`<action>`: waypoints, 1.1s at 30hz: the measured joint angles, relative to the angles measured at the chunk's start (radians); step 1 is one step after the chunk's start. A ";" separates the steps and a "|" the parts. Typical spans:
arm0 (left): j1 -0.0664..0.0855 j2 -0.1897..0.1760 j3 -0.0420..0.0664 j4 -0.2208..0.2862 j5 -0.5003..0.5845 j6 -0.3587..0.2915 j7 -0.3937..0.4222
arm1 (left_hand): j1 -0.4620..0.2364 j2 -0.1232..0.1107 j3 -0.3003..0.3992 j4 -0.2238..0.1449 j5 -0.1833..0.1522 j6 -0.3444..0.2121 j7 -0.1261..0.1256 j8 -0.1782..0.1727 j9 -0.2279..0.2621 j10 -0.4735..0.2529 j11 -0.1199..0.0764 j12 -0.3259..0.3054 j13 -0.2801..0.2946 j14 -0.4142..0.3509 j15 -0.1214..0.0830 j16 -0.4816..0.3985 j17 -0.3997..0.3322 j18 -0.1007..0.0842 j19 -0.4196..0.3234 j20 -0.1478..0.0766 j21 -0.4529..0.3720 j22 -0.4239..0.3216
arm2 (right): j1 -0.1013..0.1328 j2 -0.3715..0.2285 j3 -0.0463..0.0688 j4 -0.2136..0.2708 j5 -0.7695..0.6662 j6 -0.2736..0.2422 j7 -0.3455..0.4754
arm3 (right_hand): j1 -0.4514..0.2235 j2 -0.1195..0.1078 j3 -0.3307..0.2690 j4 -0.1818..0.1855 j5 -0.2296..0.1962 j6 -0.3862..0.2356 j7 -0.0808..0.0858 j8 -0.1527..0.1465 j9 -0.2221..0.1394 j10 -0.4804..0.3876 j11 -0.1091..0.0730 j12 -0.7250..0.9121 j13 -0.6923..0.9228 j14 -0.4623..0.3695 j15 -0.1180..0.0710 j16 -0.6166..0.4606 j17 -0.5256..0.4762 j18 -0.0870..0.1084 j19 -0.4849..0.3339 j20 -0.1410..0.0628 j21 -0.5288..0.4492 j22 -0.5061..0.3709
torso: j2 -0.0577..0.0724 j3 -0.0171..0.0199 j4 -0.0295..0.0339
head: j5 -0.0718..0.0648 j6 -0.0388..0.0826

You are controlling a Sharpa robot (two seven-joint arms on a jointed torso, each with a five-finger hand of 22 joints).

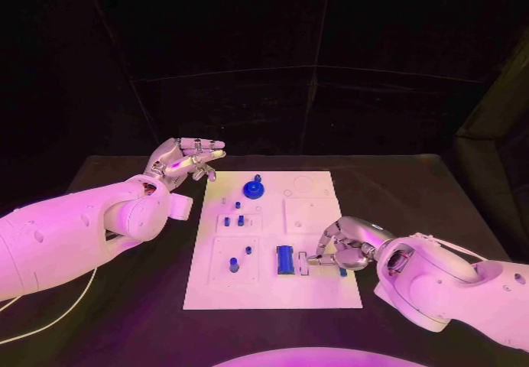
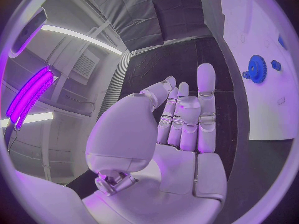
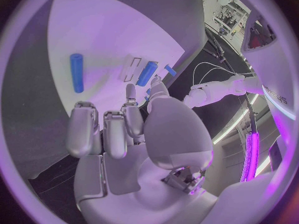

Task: Assemble the parts on the task board

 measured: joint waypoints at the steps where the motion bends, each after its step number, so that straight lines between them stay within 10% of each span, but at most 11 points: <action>1: 0.000 0.000 0.000 0.000 0.000 0.000 0.000 | 0.000 0.000 0.000 0.000 0.000 0.000 0.000 0.000 0.000 0.000 0.000 0.000 0.000 0.000 0.000 0.000 0.000 0.000 0.000 0.000 0.000 0.000 | 0.003 -0.017 0.000 0.004 0.003 -0.003 0.005 | 0.000 0.000 -0.002 0.003 0.004 0.000 0.000 0.000 -0.001 0.000 0.000 0.000 0.000 0.000 0.000 0.001 0.000 0.000 0.000 0.000 0.000 0.000 | 0.000 0.0000 -0.0009 | -0.002 0.001; 12: 0.000 0.003 -0.007 0.000 0.000 0.000 -0.001 | 0.000 0.000 0.000 0.000 0.000 0.000 0.000 0.000 0.000 0.000 0.000 0.000 0.000 0.000 0.000 0.000 0.000 0.000 0.000 0.000 0.000 0.000 | 0.017 -0.123 0.000 0.002 0.022 0.014 0.010 | 0.007 0.007 -0.012 0.001 0.029 -0.004 0.004 -0.012 -0.004 -0.004 0.004 -0.006 -0.002 -0.003 0.004 0.004 0.000 0.000 0.000 0.000 0.000 0.003 | -0.005 0.0002 -0.0058 | -0.019 0.008; 33: 0.000 -0.003 -0.010 0.002 0.000 0.001 -0.002 | 0.000 0.000 0.000 0.000 0.000 0.000 0.000 0.000 0.000 0.000 0.000 0.004 0.000 -0.004 0.004 0.000 -0.002 0.000 0.000 0.000 -0.004 -0.001 | 0.007 -0.042 -0.002 -0.062 -0.083 0.137 -0.055 | 0.007 0.007 -0.031 0.009 0.047 0.007 0.000 -0.018 -0.004 -0.011 0.011 -0.040 -0.033 0.000 0.007 -0.002 0.001 0.000 -0.004 0.004 0.000 -0.006 | -0.003 0.0014 -0.0081 | -0.019 0.003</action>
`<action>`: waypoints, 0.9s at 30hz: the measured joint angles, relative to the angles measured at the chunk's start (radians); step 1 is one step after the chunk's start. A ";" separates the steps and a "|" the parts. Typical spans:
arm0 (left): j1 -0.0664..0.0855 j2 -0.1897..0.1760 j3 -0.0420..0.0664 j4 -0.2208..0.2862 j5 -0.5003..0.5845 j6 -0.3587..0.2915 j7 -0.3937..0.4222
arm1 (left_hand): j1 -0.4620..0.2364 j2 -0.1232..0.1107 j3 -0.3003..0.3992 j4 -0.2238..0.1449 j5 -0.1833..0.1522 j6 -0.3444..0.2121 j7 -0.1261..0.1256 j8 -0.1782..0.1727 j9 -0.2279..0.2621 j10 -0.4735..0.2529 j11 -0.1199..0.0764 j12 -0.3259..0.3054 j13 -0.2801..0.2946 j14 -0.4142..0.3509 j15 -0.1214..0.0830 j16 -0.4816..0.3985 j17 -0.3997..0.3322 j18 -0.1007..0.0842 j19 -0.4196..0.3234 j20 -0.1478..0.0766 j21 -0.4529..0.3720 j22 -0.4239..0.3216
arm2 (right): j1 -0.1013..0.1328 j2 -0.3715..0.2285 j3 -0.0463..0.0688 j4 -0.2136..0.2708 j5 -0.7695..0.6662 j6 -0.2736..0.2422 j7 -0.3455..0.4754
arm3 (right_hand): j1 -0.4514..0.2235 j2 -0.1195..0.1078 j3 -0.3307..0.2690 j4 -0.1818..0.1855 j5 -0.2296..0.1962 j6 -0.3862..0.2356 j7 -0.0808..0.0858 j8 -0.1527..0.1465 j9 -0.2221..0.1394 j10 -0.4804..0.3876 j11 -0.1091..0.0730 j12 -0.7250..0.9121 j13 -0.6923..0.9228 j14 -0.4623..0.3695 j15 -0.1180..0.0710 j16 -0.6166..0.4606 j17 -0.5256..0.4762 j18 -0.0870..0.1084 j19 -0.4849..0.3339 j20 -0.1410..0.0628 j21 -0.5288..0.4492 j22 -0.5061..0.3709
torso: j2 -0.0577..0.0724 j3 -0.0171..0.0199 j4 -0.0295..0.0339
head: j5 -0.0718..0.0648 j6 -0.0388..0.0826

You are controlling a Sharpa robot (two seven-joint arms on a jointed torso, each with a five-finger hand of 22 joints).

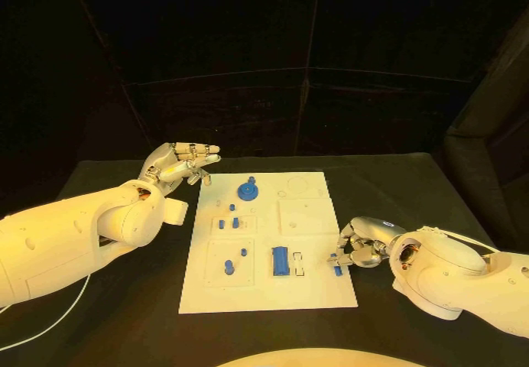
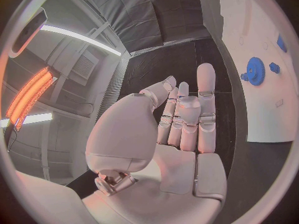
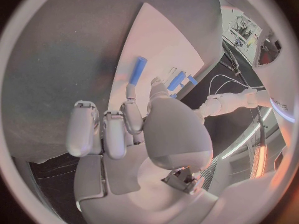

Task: Assemble the parts on the task board

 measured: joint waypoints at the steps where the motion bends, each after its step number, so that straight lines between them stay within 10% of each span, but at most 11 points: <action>1: 0.000 0.000 0.000 0.000 0.000 0.000 0.000 | 0.000 0.000 0.000 0.000 0.000 0.000 0.000 0.000 0.000 0.000 0.000 0.000 0.000 0.000 0.000 0.000 0.000 0.000 0.000 0.000 0.000 0.000 | -0.001 0.003 0.000 -0.002 -0.005 0.003 -0.002 | 0.000 0.000 -0.001 -0.001 0.001 0.000 0.000 0.000 0.000 0.000 0.000 -0.003 0.000 0.000 0.000 0.000 0.000 0.000 0.000 0.000 0.000 0.000 | 0.000 0.0004 0.0002 | 0.000 -0.001; 27: -0.001 -0.001 0.000 -0.002 0.000 0.002 0.000 | 0.000 0.000 0.000 0.000 0.000 0.000 0.000 0.000 0.000 0.000 0.000 0.000 0.000 0.000 0.000 0.000 0.000 0.000 0.000 0.000 0.000 -0.001 | -0.009 0.058 0.007 -0.023 -0.171 0.108 -0.078 | 0.116 0.021 0.011 -0.063 0.011 0.020 -0.003 -0.014 0.002 -0.011 0.003 -0.015 -0.003 0.000 0.000 0.000 0.000 0.000 0.000 0.000 0.000 0.012 | -0.001 -0.0013 0.0016 | -0.004 -0.007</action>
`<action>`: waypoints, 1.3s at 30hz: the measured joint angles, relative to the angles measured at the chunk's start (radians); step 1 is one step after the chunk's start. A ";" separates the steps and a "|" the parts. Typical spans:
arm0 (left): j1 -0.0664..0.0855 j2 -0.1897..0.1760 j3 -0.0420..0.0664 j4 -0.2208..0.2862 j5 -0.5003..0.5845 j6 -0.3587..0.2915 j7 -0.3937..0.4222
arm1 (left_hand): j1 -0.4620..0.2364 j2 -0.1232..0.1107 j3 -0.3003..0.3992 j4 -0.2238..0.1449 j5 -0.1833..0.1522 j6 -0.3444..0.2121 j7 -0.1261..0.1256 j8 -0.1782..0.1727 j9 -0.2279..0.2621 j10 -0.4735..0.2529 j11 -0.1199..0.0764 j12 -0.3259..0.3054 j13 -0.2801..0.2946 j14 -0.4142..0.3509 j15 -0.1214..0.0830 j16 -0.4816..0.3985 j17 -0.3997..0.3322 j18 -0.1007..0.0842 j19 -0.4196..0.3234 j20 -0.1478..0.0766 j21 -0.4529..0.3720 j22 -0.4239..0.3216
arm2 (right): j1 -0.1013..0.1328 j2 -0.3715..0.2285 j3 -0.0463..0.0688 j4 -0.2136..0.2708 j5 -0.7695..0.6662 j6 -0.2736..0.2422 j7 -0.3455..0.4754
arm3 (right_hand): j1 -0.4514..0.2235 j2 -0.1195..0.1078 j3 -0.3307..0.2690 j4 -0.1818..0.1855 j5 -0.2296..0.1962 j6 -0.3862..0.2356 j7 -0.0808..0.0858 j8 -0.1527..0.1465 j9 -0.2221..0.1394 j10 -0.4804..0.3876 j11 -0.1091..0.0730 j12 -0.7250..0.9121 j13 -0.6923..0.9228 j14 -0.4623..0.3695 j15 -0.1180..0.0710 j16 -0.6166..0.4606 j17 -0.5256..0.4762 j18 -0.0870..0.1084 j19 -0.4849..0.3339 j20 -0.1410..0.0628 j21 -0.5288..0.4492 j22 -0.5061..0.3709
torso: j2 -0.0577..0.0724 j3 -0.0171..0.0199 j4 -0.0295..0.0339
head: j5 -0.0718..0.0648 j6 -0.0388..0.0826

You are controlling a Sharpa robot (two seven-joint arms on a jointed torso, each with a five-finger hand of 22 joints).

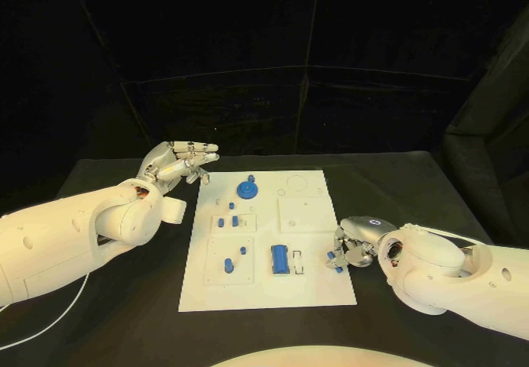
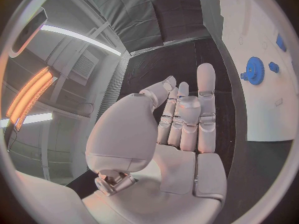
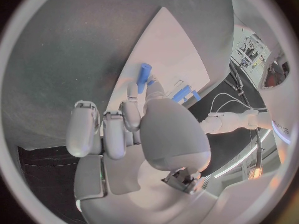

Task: Assemble the parts on the task board

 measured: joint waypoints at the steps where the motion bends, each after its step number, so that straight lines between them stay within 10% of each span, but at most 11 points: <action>1: 0.000 0.000 0.000 0.000 0.000 0.000 0.000 | 0.000 0.000 0.000 0.000 0.000 0.000 0.000 0.000 0.000 0.000 0.000 0.000 0.000 0.000 0.000 0.000 0.000 0.000 0.000 0.000 0.000 0.000 | 0.000 0.001 0.000 0.001 -0.004 0.001 -0.001 | 0.005 0.005 0.006 -0.006 -0.006 0.004 -0.002 -0.003 0.000 -0.001 -0.001 0.000 0.000 0.000 0.000 0.000 0.000 0.000 0.000 0.000 0.000 0.002 | 0.000 0.0000 0.0000 | 0.000 0.000; 9: 0.000 -0.002 0.000 0.001 0.000 0.001 0.000 | 0.000 0.000 0.000 0.000 0.000 0.000 0.000 0.000 0.000 0.000 0.000 0.000 0.000 0.000 0.000 0.000 0.000 0.000 0.000 0.000 0.000 0.000 | -0.001 0.003 0.000 0.007 -0.021 -0.013 -0.015 | 0.040 0.005 0.124 -0.059 -0.032 0.010 -0.007 -0.032 -0.021 -0.009 -0.010 -0.008 -0.005 0.000 -0.004 0.000 0.000 0.000 0.000 0.000 0.000 0.002 | 0.000 -0.0002 0.0000 | 0.000 -0.003; 17: 0.000 -0.003 0.000 0.002 0.000 0.001 0.000 | 0.000 0.000 0.000 0.000 0.000 0.000 0.000 0.000 0.000 0.000 0.000 0.000 0.000 0.000 0.000 0.000 0.000 0.000 0.000 0.000 0.000 0.000 | -0.005 -0.006 -0.002 0.027 0.026 -0.064 -0.035 | 0.041 0.004 0.292 -0.022 0.015 0.017 -0.002 -0.070 -0.034 -0.010 -0.011 -0.012 0.000 0.000 -0.004 0.000 0.000 0.000 0.000 0.000 0.000 0.001 | 0.000 -0.0008 0.0021 | 0.004 -0.005; 20: 0.000 -0.003 0.000 0.002 0.000 0.001 0.000 | 0.000 0.000 0.000 0.000 0.000 0.000 0.000 0.000 0.000 0.000 0.000 0.000 0.000 0.000 0.000 0.000 -0.001 0.000 0.000 0.000 0.000 -0.001 | -0.007 -0.009 -0.005 0.040 0.061 -0.087 -0.039 | 0.021 -0.026 0.353 0.029 0.022 0.021 0.003 -0.075 -0.034 -0.010 -0.011 -0.015 0.002 0.000 -0.004 0.000 0.000 0.000 0.000 0.000 0.000 0.001 | 0.000 -0.0006 0.0021 | 0.005 -0.005; 26: 0.000 -0.003 0.000 0.001 0.000 0.001 0.000 | 0.000 0.000 0.000 0.000 0.000 0.000 0.000 0.000 0.000 0.000 0.000 0.000 0.000 0.000 0.000 0.000 0.000 0.000 0.000 0.000 0.000 -0.001 | -0.009 -0.012 -0.006 0.063 0.123 -0.136 -0.039 | -0.033 -0.084 0.476 -0.009 0.019 0.026 0.005 -0.075 -0.034 0.004 -0.018 -0.013 0.012 0.000 -0.005 0.000 0.000 0.000 0.000 0.000 0.000 0.001 | 0.000 -0.0007 0.0020 | 0.006 -0.004; 39: 0.000 -0.001 0.000 0.001 0.000 0.002 0.000 | 0.000 0.000 0.000 0.000 0.000 0.000 0.000 0.000 0.000 0.000 0.000 0.000 0.000 0.000 0.000 0.000 0.000 0.000 0.000 0.000 0.000 -0.001 | -0.009 0.012 -0.006 0.072 0.252 -0.218 -0.025 | -0.135 -0.123 0.520 0.022 0.083 0.045 -0.004 -0.081 -0.012 0.015 -0.014 -0.007 0.015 0.000 -0.005 0.000 0.000 0.000 0.000 0.000 0.000 0.009 | 0.001 -0.0006 0.0013 | 0.015 -0.001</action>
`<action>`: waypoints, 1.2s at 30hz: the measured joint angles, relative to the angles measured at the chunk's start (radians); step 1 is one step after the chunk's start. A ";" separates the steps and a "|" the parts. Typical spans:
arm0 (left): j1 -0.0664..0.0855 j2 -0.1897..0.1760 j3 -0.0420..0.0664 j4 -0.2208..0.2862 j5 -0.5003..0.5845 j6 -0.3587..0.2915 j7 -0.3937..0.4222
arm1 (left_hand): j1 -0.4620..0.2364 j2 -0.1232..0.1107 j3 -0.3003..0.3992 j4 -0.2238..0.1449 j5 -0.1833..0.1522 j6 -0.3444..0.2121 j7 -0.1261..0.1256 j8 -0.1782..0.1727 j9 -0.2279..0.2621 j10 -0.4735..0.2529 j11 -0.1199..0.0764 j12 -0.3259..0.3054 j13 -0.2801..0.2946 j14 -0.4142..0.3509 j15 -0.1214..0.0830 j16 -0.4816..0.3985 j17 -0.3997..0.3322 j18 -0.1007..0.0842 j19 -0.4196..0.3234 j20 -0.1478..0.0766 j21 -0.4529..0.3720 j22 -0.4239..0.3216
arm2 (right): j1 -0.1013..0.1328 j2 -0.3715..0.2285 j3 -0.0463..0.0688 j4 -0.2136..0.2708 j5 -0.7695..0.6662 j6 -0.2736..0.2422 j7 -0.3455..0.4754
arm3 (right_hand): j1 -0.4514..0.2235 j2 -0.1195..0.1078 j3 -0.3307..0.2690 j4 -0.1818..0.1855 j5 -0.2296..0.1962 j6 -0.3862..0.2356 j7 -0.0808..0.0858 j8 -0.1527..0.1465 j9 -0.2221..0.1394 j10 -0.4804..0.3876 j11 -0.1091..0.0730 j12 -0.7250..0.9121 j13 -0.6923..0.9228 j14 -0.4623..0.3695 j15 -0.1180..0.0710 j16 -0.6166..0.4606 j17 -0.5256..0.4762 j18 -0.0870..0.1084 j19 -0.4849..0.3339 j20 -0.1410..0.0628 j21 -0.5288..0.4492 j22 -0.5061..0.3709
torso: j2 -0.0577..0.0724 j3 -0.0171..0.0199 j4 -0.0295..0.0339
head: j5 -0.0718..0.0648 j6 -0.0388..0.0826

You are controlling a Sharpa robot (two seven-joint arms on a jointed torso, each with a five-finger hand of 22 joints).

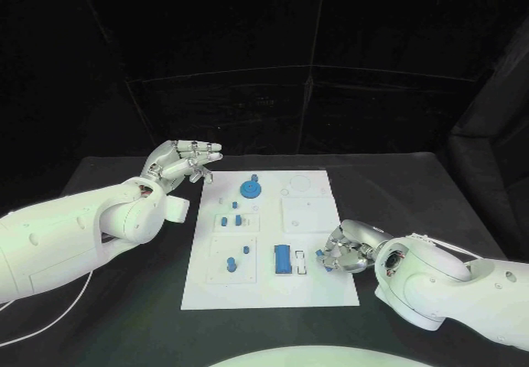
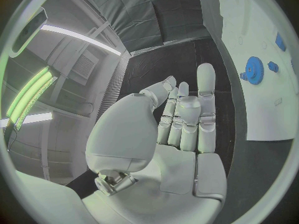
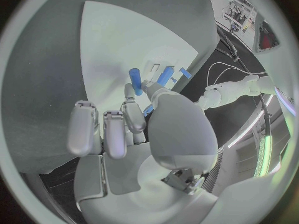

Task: Assemble the parts on the task board

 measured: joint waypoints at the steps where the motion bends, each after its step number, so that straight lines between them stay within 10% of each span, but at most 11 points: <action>1: 0.000 0.000 0.000 0.000 0.000 0.000 0.000 | 0.000 0.000 0.000 0.000 0.000 0.000 0.000 0.000 0.000 0.000 0.000 0.000 0.000 0.000 0.000 0.000 0.000 0.000 0.000 0.000 0.000 0.000 | 0.000 0.003 0.000 -0.002 0.007 -0.004 0.001 | -0.003 -0.001 0.000 0.000 0.007 0.000 0.000 0.000 0.000 0.000 0.000 0.000 0.001 0.000 0.000 0.000 0.000 0.000 0.000 0.000 0.000 0.001 | 0.000 0.0000 0.0000 | 0.000 0.000; 17: 0.000 0.002 0.000 0.001 0.000 0.002 0.000 | 0.000 0.000 0.000 0.000 0.000 0.000 0.000 0.000 0.000 0.000 0.000 0.000 0.000 0.000 0.000 0.000 0.000 0.000 0.000 0.000 0.000 0.000 | 0.000 0.079 0.000 -0.045 0.116 -0.045 0.014 | -0.037 -0.022 -0.024 0.012 0.100 0.005 0.001 0.000 0.005 0.000 0.000 0.009 0.010 0.000 0.000 0.000 0.000 0.000 0.000 0.000 0.000 0.003 | 0.000 0.0007 -0.0001 | 0.008 -0.003; 36: 0.000 0.000 0.000 0.003 0.000 0.004 0.000 | 0.000 0.000 0.000 0.000 0.000 0.000 0.000 0.000 0.000 0.000 0.000 0.000 0.000 0.000 0.000 0.000 0.000 0.000 0.000 0.000 0.000 0.000 | 0.000 0.113 0.000 -0.060 0.146 -0.057 0.025 | -0.041 -0.018 -0.027 0.010 0.106 0.006 0.000 0.000 0.007 0.000 0.000 0.009 0.008 0.000 0.000 0.000 0.001 0.000 0.000 0.000 0.000 0.003 | -0.001 0.0006 -0.0020 | 0.009 -0.007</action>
